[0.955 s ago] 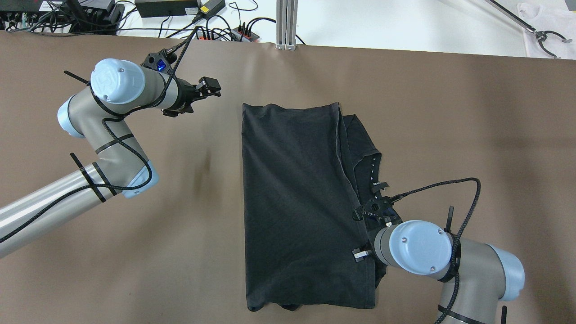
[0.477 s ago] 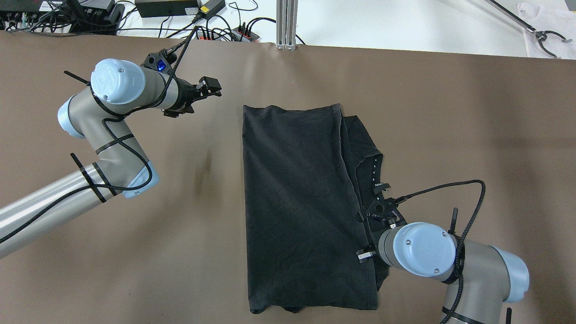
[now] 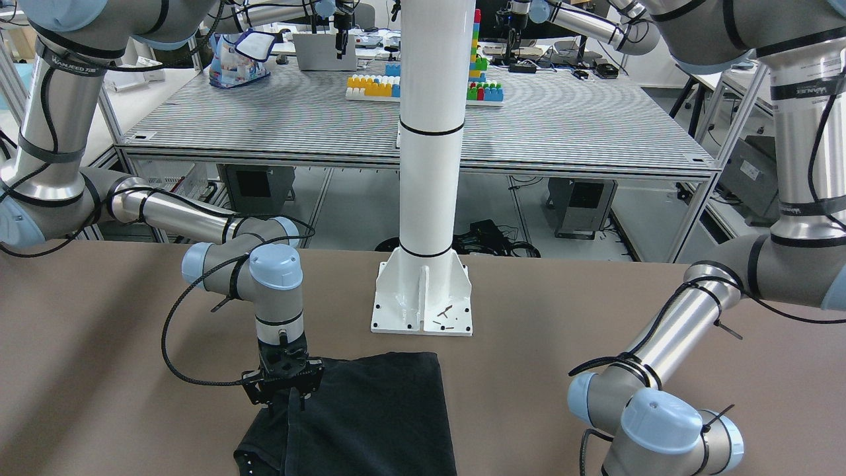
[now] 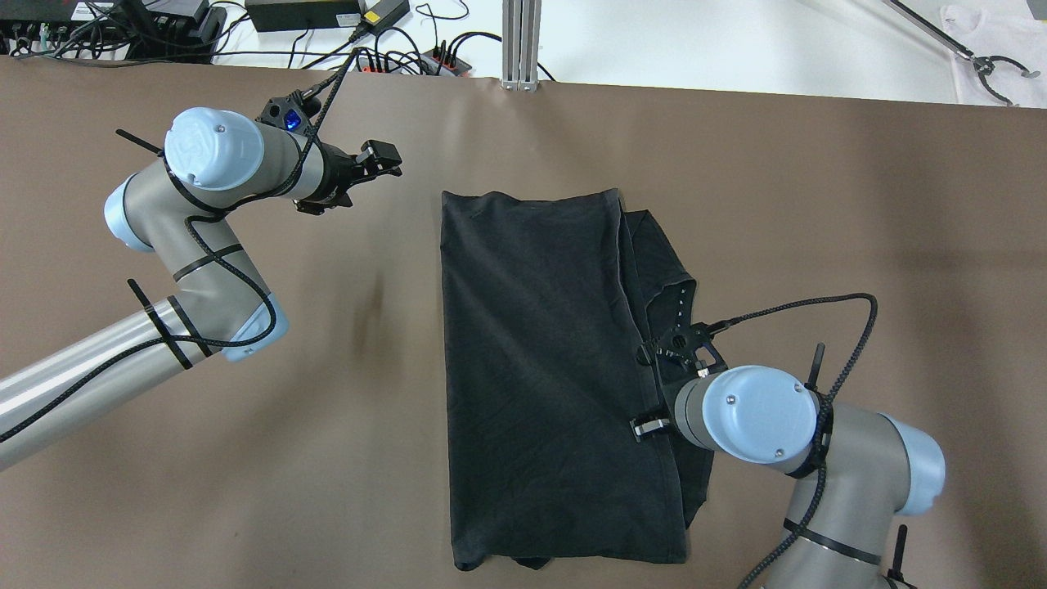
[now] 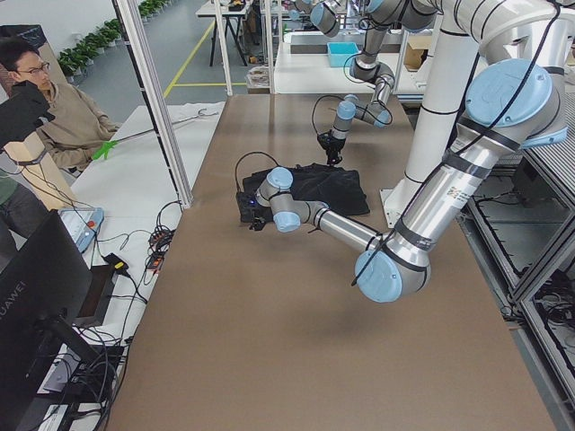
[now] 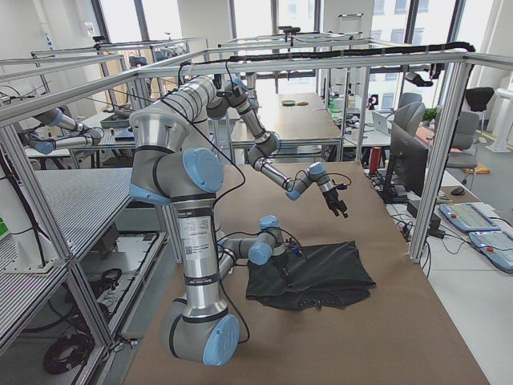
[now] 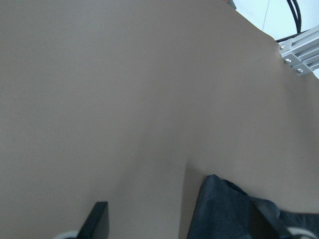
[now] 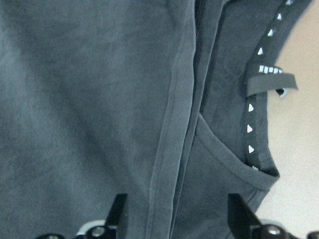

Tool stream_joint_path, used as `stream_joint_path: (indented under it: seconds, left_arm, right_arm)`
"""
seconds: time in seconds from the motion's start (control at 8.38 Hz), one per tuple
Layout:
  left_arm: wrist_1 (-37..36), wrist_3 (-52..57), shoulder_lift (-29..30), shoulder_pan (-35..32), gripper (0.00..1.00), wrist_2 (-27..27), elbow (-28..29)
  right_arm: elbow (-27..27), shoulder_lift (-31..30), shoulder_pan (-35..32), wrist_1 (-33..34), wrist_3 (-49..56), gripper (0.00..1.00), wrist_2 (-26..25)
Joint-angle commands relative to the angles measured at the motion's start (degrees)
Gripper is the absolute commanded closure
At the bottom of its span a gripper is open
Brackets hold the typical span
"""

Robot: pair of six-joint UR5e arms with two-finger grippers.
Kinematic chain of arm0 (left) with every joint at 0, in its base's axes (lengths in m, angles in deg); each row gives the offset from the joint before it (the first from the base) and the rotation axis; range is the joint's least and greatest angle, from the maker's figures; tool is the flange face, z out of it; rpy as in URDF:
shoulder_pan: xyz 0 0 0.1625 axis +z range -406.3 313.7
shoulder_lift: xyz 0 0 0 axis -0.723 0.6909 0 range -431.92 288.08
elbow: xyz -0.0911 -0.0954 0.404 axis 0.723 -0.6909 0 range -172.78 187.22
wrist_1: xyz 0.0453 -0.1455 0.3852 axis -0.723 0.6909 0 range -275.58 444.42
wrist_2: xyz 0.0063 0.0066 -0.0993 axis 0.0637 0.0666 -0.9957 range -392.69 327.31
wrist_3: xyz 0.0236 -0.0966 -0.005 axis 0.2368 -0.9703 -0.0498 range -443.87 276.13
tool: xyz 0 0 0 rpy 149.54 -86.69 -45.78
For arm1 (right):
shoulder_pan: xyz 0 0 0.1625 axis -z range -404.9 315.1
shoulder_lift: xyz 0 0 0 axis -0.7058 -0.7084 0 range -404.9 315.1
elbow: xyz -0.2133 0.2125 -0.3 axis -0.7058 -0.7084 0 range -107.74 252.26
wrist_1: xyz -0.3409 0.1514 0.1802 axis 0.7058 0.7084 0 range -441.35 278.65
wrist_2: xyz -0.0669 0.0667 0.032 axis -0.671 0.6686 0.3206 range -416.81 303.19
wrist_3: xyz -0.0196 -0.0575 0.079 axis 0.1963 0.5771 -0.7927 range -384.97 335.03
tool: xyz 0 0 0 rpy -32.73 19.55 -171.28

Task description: Fold clothes

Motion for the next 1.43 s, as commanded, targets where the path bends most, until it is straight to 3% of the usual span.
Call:
stream_joint_path:
  seconds: [0.0, 0.36, 0.6, 0.72, 0.84, 0.95, 1.19, 1.31]
  left_arm:
    - [0.01, -0.04, -0.60, 0.00, 0.00, -0.02, -0.29]
    - [0.18, -0.04, -1.56, -0.08, 0.00, 0.06, -0.64]
    - [0.27, -0.04, -2.27, 0.00, 0.00, 0.15, -0.73]
    - [0.27, -0.04, -2.79, -0.08, 0.00, 0.41, -1.08]
    - [0.36, -0.04, -3.58, 0.00, 0.00, 0.42, -1.86]
    - [0.36, -0.04, -4.20, 0.00, 0.00, 0.50, -3.09]
    - [0.36, -0.04, -4.82, 0.00, 0.00, 0.50, -4.33]
    - [0.36, -0.04, -4.82, -0.08, 0.00, 0.50, -4.42]
  right_arm:
    - [-11.07, 9.51, -4.19, -0.67, 0.24, 0.05, -0.18]
    - [-23.39, 12.17, -9.12, -11.81, 4.98, 0.05, 0.26]
    - [-26.41, 13.33, -12.20, -12.28, 8.92, 0.05, 2.36]
    - [-26.41, 13.15, -13.86, -12.28, 9.11, 0.05, 4.28]
    - [-25.98, 12.80, -17.01, -12.37, 11.03, 0.05, 10.04]
    - [-23.97, 12.19, -17.21, -12.45, 10.44, 0.05, 11.49]
    - [-16.53, 6.24, -16.96, -13.15, -4.94, 0.05, 11.77]
    - [-13.70, 3.95, -13.99, -16.90, -16.26, 0.05, 11.68]
